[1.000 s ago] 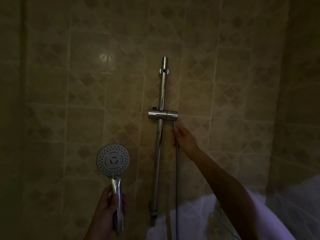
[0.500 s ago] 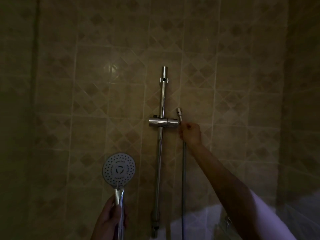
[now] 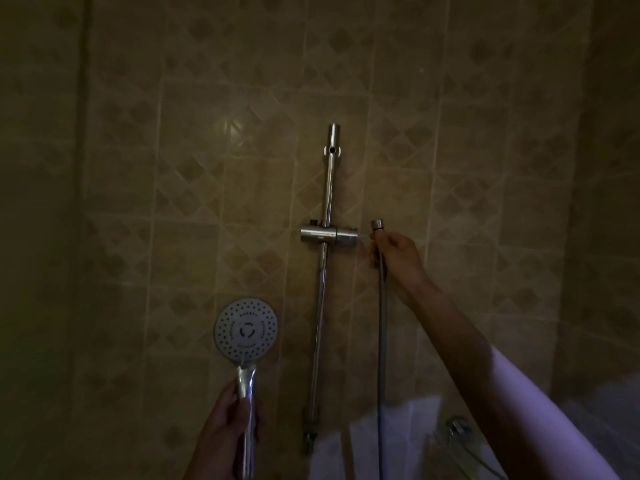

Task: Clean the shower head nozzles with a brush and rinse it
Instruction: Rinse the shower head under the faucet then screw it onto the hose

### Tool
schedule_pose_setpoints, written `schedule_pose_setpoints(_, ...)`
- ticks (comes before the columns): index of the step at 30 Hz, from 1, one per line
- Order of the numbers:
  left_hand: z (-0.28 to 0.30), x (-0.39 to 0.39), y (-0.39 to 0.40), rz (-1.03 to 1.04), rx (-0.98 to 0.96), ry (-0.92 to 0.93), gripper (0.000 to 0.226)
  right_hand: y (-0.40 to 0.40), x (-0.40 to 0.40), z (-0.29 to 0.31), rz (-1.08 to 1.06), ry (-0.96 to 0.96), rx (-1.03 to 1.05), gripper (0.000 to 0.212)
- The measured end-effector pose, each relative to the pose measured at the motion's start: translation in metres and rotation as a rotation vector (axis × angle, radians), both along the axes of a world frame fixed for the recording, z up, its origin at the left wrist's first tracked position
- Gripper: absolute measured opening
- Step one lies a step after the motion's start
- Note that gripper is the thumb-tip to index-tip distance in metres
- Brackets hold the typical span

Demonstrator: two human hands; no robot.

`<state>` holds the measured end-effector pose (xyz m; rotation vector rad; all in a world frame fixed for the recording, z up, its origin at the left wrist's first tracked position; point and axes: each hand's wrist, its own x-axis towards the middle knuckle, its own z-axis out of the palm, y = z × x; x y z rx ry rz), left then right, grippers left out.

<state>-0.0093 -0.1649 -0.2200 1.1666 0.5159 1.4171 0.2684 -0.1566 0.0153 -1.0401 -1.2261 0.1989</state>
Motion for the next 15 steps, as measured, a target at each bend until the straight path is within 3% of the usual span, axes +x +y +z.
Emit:
schedule_pose_setpoints(3,-0.007,0.001,-0.006,-0.016,-0.031,-0.001,0.028,-0.011,-0.004,-0.02,0.034,-0.004,0.007,0.039)
schedule_pose_setpoints(8,-0.019,0.001,-0.021,-0.032,-0.042,-0.001,0.028,-0.036,-0.01,-0.068,0.117,0.018,-0.005,0.027)
schedule_pose_setpoints(15,-0.056,-0.012,-0.047,-0.039,-0.239,0.0,0.017,-0.07,-0.029,-0.202,0.298,0.133,-0.254,0.032)
